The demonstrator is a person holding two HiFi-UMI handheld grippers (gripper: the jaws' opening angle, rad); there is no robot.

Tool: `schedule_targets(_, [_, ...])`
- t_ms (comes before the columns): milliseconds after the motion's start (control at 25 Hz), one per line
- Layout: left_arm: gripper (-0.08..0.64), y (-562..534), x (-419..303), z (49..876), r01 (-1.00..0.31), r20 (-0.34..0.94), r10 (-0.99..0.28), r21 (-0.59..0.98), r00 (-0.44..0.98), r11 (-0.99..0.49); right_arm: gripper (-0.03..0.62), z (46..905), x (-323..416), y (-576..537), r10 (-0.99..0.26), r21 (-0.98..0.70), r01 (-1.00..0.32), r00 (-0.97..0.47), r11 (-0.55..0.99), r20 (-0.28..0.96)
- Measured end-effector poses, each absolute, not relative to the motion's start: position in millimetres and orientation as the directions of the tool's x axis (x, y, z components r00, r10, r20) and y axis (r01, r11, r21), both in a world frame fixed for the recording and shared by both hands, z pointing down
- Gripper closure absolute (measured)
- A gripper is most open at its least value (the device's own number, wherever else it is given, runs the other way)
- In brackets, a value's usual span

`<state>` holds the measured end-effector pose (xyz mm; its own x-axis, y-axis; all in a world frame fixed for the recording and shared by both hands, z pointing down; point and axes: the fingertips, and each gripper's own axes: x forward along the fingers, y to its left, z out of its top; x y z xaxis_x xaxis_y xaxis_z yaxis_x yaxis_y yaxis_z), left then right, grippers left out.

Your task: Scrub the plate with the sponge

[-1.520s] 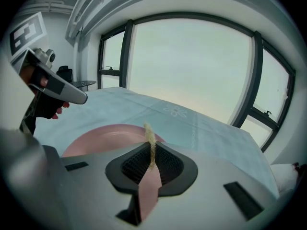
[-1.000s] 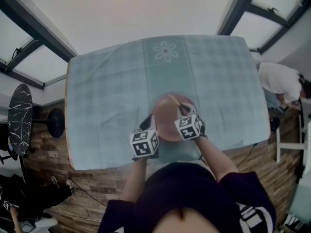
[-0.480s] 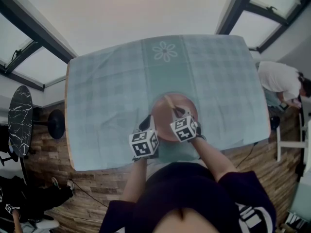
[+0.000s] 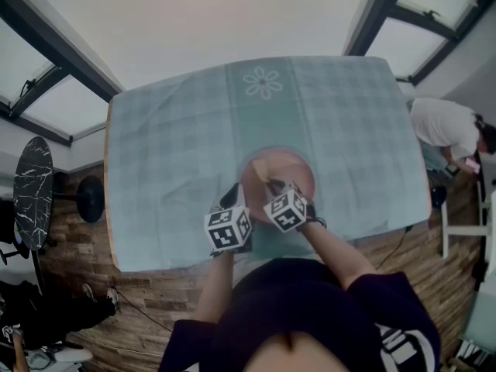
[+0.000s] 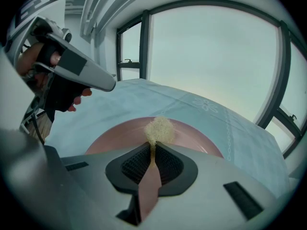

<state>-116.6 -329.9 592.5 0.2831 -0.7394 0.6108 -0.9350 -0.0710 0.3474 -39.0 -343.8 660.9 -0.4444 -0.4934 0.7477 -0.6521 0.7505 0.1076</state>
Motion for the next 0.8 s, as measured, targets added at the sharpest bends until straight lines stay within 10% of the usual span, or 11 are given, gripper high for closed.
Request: schedule_targets(800, [0.551, -308, -116, 595, -0.937, 0.618, -0.737, 0.344, 0.275, -0.061, 0.557, 677, -51, -290, -0.311, -0.012, -0.549, -0.491, 0.836, 0.814])
